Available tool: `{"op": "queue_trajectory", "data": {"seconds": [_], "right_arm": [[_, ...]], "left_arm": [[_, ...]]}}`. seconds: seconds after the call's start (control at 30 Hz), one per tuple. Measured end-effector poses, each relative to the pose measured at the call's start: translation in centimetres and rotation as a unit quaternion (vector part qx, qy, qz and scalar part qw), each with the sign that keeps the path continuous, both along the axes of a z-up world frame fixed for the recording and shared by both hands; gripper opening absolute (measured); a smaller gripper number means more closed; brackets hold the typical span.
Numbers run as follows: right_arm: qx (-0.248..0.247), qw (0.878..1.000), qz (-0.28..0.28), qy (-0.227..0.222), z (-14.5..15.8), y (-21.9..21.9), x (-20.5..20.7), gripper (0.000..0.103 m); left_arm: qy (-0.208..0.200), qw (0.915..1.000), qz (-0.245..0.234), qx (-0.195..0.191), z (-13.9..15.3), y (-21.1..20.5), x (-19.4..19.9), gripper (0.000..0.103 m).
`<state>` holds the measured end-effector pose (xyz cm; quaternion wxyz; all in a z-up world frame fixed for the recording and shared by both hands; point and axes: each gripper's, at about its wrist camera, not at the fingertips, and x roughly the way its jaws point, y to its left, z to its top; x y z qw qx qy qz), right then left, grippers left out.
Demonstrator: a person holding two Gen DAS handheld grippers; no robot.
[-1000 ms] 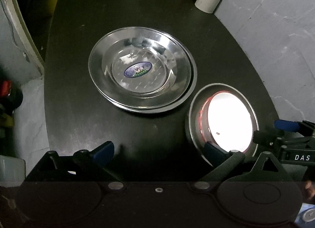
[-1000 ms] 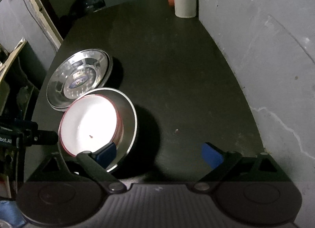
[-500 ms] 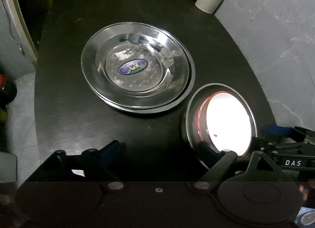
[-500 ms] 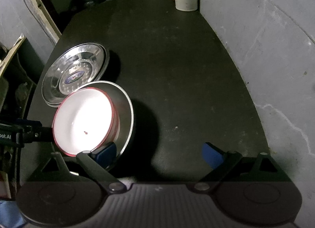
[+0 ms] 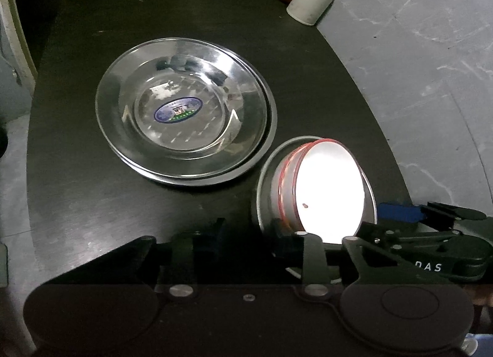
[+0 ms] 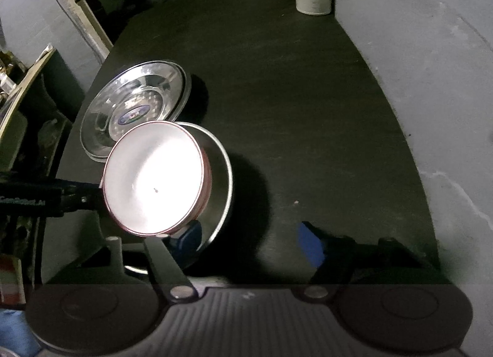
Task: Organize plates and bowls
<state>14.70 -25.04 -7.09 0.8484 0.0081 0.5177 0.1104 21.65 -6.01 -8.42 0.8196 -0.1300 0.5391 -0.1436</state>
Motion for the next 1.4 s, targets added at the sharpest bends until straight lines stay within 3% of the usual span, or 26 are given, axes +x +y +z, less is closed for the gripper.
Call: {"op": "queue_trajectory", "data": {"seconds": [0.13, 0.4, 0.47, 0.77, 1.4], "right_arm": [[0.003, 1.0, 0.009, 0.006, -0.2, 0.3, 0.3, 0.067], [0.028, 0.999, 0.028, 0.027, -1.0, 0.4, 1.1, 0.055], [0.033, 0.998, 0.037, 0.03, -1.1, 0.5, 1.3, 0.046], [0.066, 0.996, 0.051, 0.036, -1.4, 0.5, 1.8, 0.028], [0.111, 0.992, 0.029, 0.045, -1.6, -0.2, 1.2, 0.025]], "left_arm": [[0.001, 1.0, -0.006, -0.005, -0.2, -0.5, 0.3, 0.018], [0.003, 1.0, -0.001, -0.008, -0.9, -1.0, 0.7, 0.015], [0.004, 0.9999, 0.001, -0.01, -1.1, -1.0, 0.8, 0.015], [0.013, 0.9998, 0.005, -0.016, -1.7, -1.1, 1.0, 0.015], [0.02, 0.9997, -0.008, 0.009, -0.7, -2.0, 0.9, 0.014]]}}
